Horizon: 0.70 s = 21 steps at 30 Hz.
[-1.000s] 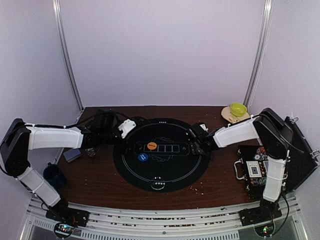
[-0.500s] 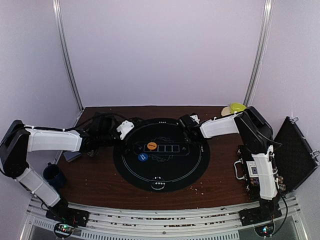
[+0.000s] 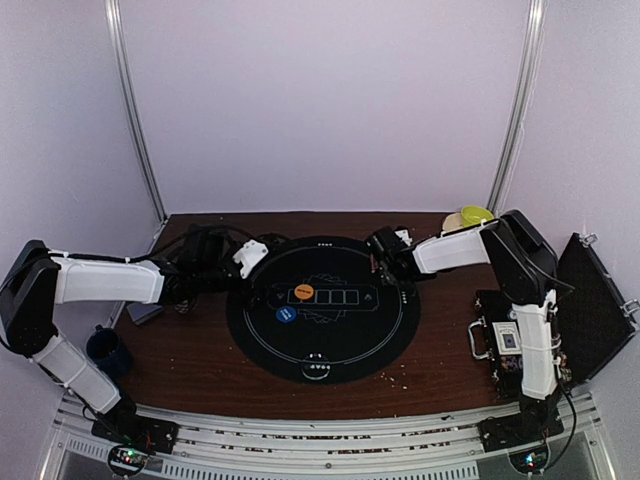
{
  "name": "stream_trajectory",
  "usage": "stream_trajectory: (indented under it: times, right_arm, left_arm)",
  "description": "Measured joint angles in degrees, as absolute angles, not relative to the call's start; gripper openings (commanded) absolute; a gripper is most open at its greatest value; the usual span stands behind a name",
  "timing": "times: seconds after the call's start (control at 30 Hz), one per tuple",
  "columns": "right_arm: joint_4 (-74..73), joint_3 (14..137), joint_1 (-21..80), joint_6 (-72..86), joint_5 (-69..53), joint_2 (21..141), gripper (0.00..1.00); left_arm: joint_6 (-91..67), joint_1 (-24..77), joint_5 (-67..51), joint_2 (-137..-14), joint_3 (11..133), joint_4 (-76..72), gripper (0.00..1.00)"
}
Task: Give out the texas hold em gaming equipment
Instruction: Move the all-in button to the poker table mat.
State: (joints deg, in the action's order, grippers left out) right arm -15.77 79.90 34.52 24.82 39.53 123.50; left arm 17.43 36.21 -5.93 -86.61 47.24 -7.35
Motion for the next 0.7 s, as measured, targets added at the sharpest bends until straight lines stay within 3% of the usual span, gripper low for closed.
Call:
stream_trajectory:
  times: [0.7]
  right_arm:
    - [-21.32,120.46,37.76,14.7,42.92,148.42,1.0]
  left_arm:
    - [17.93,36.21,-2.76,-91.07,47.24,-7.7,0.98]
